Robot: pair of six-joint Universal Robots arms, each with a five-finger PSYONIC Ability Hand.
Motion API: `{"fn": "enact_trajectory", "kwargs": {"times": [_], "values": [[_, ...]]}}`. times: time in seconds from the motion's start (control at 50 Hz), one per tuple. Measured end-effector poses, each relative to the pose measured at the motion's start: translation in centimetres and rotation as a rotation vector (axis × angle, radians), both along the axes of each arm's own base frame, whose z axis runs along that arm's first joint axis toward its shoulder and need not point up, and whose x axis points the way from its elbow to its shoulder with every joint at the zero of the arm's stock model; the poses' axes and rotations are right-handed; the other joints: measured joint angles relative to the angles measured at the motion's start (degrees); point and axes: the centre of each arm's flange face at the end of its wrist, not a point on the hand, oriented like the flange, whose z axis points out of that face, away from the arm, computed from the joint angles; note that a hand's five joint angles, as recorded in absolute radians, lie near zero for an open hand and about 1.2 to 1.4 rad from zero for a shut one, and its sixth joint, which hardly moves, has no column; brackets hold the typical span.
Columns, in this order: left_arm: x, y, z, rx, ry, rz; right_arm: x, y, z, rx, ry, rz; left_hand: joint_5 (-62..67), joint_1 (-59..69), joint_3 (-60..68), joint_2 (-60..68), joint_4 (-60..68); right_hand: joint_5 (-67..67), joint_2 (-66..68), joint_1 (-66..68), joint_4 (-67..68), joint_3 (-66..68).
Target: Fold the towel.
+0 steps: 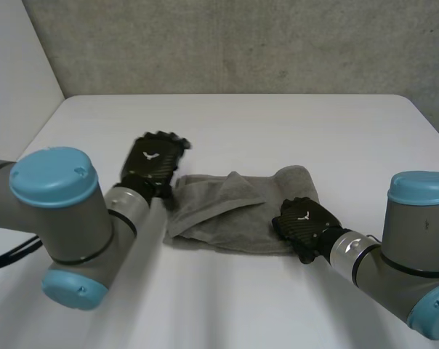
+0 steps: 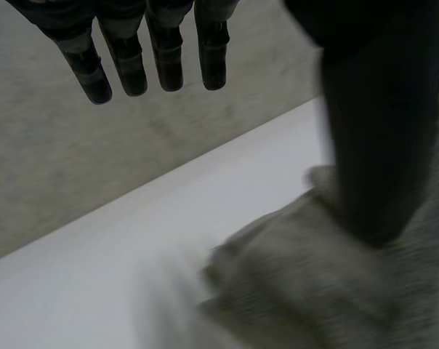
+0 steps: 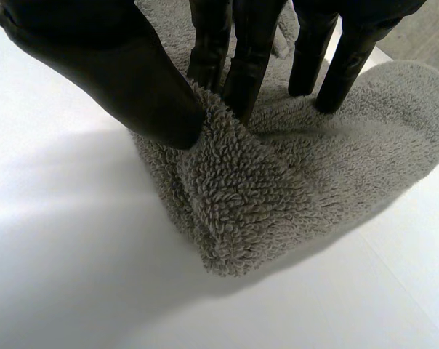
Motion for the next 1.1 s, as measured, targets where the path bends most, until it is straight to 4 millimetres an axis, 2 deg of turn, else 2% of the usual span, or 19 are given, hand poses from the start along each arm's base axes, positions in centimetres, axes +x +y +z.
{"fn": "enact_trajectory", "kwargs": {"times": [0.08,0.14,0.2,0.24,0.32,0.46,0.7,0.82,0.96,1.1], "values": [[-1.1,1.7,-0.4,0.063,0.025,-0.067,0.1,0.0,0.0,-0.001,-0.001,0.003,4.91,0.49,0.00,3.73,0.00,0.00,0.00,0.00,0.00,0.00],[-1.7,2.6,-1.2,0.112,0.030,-0.105,0.1,0.0,0.1,-0.002,-0.001,0.004,23.85,20.06,0.00,24.18,0.00,0.00,0.00,0.00,0.00,0.00],[-2.7,3.3,-2.2,0.150,0.025,-0.140,0.1,0.0,0.0,-0.002,-0.001,0.004,49.02,45.25,0.00,49.16,0.00,0.00,0.00,0.00,0.00,0.00],[-3.1,3.4,-2.6,0.158,0.023,-0.153,0.1,0.0,0.0,-0.002,-0.001,0.003,53.18,49.07,0.00,52.35,0.00,0.00,0.00,0.00,0.00,0.00],[-4.1,3.4,-3.4,0.164,0.016,-0.173,0.1,0.0,0.0,-0.003,-0.001,0.002,50.52,46.19,0.00,49.26,0.00,0.00,0.00,0.00,0.00,0.00],[-5.4,2.6,-4.7,0.158,0.009,-0.182,0.0,0.0,0.0,-0.001,-0.001,0.001,33.33,29.65,0.00,32.57,0.00,0.00,0.00,0.00,0.00,0.00],[-5.9,0.2,-6.6,0.097,-0.002,-0.124,0.0,0.0,0.0,0.002,0.000,0.002,31.77,28.46,0.00,31.35,0.00,0.00,0.00,0.00,0.00,0.00],[-4.5,-1.9,-6.7,0.006,-0.065,-0.033,0.0,0.0,0.0,0.002,0.000,0.002,46.93,44.62,0.00,47.71,0.00,0.00,0.00,0.00,0.00,0.00],[-1.8,-4.5,-5.8,-0.046,-0.117,0.086,0.1,0.1,0.0,0.002,0.000,0.003,47.23,45.74,0.00,48.70,0.00,0.00,0.00,0.01,0.00,0.00],[-0.5,-5.3,-5.7,-0.036,-0.126,0.124,0.1,0.1,0.0,0.004,0.001,0.004,48.90,45.73,0.00,48.70,0.00,0.00,0.00,0.01,0.00,0.00]]}}
